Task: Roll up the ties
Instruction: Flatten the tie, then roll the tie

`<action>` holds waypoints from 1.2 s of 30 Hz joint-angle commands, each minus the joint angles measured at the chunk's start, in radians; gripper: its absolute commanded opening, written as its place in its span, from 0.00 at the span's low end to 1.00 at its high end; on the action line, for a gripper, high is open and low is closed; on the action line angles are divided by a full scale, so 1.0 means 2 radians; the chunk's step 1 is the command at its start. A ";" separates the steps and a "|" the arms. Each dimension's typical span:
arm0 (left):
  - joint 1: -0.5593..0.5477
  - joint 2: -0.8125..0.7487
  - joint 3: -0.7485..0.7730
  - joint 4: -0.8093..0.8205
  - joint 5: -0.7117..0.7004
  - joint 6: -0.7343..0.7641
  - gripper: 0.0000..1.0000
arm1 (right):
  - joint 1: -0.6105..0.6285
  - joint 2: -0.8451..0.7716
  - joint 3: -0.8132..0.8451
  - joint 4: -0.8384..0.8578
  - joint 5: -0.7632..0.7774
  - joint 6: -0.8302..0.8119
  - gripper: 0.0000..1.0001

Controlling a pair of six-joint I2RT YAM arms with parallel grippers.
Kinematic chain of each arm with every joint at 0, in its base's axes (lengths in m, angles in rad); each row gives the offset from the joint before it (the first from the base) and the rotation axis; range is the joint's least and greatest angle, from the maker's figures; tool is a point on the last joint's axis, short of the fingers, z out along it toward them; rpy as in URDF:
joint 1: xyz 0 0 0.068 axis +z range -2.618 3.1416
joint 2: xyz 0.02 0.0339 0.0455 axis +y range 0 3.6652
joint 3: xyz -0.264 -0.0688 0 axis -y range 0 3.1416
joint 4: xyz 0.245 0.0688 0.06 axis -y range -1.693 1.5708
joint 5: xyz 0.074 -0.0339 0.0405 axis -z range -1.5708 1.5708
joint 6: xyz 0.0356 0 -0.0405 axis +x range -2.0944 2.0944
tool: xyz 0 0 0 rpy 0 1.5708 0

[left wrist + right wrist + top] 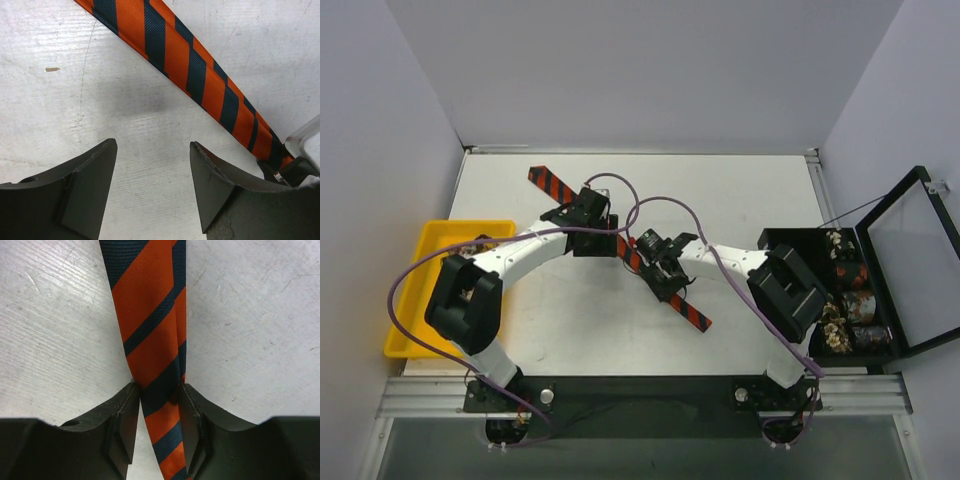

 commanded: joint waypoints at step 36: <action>-0.149 0.159 0.138 0.004 0.033 0.057 0.47 | -0.095 -0.475 -0.441 0.189 -0.027 0.407 0.46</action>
